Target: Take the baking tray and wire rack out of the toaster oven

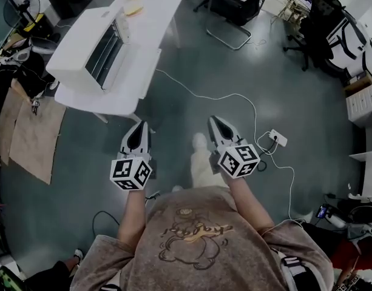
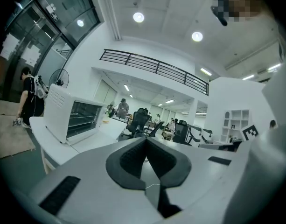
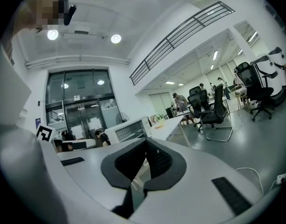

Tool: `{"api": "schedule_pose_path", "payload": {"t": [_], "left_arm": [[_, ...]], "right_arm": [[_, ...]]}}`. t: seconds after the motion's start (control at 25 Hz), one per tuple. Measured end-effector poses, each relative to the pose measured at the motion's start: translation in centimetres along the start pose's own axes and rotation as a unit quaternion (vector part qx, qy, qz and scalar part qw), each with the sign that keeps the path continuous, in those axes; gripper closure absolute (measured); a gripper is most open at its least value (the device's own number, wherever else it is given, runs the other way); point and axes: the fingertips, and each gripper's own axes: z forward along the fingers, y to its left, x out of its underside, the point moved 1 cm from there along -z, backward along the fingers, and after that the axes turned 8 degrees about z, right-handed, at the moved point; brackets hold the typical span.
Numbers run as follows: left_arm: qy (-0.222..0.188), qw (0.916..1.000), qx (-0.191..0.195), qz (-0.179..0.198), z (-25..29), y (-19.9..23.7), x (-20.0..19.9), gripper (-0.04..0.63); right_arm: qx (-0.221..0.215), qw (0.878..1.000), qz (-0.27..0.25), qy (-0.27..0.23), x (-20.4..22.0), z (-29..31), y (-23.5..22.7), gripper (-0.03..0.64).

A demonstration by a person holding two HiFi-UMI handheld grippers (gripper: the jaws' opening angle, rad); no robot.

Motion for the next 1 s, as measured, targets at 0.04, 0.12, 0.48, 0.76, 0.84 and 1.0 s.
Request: {"api": "schedule_pose_path", "payload": {"t": [0.04, 0.12, 0.48, 0.76, 0.84, 1.0], "left_arm": [[0.001, 1.0000, -0.001, -0.001, 1.1, 0.1, 0.1, 0.592], [0.005, 1.0000, -0.003, -0.003, 3.5, 0.5, 0.1, 0.592], [0.004, 0.9970, -0.072, -0.029, 15.0, 4.3, -2.5, 0.592], [-0.016, 0.9845, -0.167, -0.052, 20.1, 7.9, -4.2, 0.592], [-0.021, 0.9798, -0.191, -0.056, 20.9, 8.7, -4.5, 0.592], [-0.031, 0.9718, -0.224, -0.067, 21.1, 10.4, -5.2, 0.592]], "right_arm": [[-0.004, 1.000, 0.007, -0.001, -0.3, 0.8, -0.7, 0.617], [-0.011, 1.000, 0.020, 0.000, -1.1, 2.8, -2.1, 0.617], [-0.084, 0.993, 0.057, 0.061, -5.8, 16.4, -7.5, 0.617], [-0.169, 0.975, 0.079, 0.124, -7.5, 25.5, -9.0, 0.617], [-0.192, 0.968, 0.082, 0.141, -7.4, 27.5, -8.8, 0.617], [-0.227, 0.954, 0.101, 0.169, -6.6, 31.1, -7.3, 0.617]]}}
